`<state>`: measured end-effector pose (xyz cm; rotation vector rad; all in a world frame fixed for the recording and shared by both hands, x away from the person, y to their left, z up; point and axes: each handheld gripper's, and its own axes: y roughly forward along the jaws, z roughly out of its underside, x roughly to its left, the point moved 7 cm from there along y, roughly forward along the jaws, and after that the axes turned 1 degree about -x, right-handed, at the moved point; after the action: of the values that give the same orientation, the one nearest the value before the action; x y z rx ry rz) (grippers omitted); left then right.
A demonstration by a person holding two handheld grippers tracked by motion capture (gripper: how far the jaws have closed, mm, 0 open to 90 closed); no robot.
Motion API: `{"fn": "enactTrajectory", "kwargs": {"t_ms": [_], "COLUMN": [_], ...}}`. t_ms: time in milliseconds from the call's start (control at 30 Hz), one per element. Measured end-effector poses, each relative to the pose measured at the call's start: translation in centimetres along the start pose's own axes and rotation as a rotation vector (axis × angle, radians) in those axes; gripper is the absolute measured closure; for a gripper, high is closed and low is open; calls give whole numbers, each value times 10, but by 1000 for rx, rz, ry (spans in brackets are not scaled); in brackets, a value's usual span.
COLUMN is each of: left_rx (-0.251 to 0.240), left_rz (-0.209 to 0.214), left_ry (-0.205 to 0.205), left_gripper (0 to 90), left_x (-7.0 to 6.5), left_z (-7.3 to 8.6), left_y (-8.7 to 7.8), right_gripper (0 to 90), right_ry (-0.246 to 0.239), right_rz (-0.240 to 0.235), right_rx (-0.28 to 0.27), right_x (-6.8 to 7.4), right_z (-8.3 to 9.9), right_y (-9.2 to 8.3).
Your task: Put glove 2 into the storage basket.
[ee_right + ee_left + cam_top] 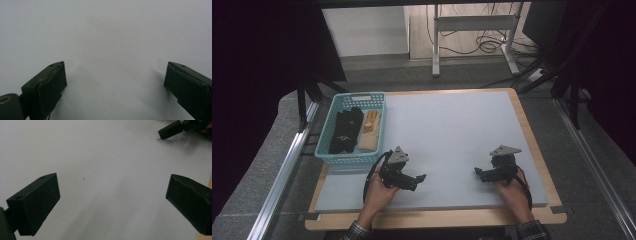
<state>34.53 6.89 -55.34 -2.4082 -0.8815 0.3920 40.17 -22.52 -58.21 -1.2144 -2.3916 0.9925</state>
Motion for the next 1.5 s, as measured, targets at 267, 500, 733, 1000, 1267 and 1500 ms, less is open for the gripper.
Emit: {"fn": "enactTrajectory", "kwargs": {"t_ms": [267,500,733,1000,1267,1500], "left_rx": [48,89,115,150,170,174], "left_rz": [-21,-28,-29,-34,-43,-47], "left_ry": [17,20,24,31,28,26], "left_gripper": [0,0,0,0,0,0], "left_x": [-1,-2,-3,-4,-4,-4], "left_z": [10,19,24,29,31,32], "left_y": [9,18,23,30,32,33], "right_gripper": [40,40,40,40,40,40], "right_ry": [0,0,0,1,0,0], "right_rz": [0,-1,-1,0,-1,-1], "right_rx": [0,0,0,1,1,0], "right_x": [0,0,0,0,0,0], "right_z": [0,0,0,0,0,0], "right_y": [0,0,0,0,0,0]}}
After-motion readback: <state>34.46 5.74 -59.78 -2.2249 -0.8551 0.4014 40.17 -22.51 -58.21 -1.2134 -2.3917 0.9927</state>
